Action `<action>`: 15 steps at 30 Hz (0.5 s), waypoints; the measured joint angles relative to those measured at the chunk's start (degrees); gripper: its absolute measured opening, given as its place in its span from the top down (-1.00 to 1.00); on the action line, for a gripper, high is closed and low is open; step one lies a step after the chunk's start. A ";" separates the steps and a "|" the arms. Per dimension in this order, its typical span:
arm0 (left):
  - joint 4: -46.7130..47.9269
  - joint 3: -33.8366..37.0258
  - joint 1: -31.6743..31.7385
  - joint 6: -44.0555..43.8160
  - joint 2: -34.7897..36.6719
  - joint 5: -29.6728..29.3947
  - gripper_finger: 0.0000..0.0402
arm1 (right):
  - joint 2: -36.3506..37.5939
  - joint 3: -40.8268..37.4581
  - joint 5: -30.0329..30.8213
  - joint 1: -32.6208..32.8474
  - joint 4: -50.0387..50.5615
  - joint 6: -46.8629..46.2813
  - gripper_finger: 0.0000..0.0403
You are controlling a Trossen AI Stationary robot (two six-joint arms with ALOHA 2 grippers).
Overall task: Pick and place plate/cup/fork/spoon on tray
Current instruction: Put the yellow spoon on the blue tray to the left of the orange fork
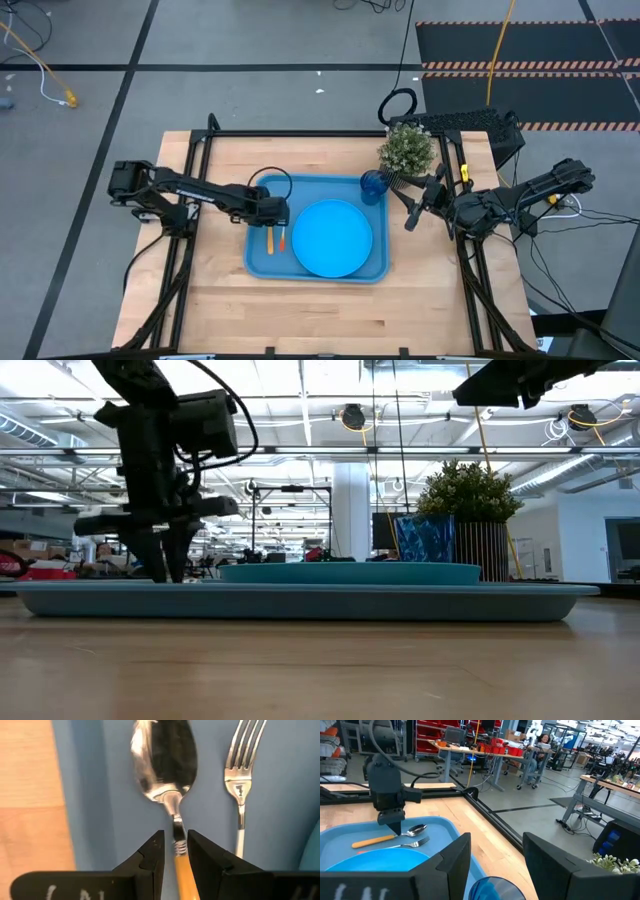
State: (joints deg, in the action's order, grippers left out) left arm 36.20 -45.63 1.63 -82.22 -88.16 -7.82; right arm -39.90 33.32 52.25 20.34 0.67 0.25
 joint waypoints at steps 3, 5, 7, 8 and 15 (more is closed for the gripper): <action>-0.63 -0.02 0.00 -0.04 -1.86 -0.04 0.57 | -0.02 0.00 -0.02 0.00 -0.04 0.05 0.14; -0.86 -0.06 0.00 -0.13 -2.97 -0.08 0.57 | 0.00 0.00 -0.02 0.00 -0.19 0.09 0.14; -1.01 -0.16 0.00 -0.24 -3.45 -0.17 0.57 | 0.00 0.00 -0.02 0.00 -0.21 0.13 0.14; -1.18 -0.18 0.00 -0.24 -3.77 -0.17 0.57 | 0.00 0.02 -0.02 0.00 -0.26 0.20 0.14; -1.62 -0.17 0.00 0.03 -4.08 -0.17 0.57 | 0.00 0.01 -0.02 0.00 -0.28 0.43 0.14</action>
State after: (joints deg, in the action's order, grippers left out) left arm 34.59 -45.80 1.63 -82.19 -92.25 -7.98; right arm -39.90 33.33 52.23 20.34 0.38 0.68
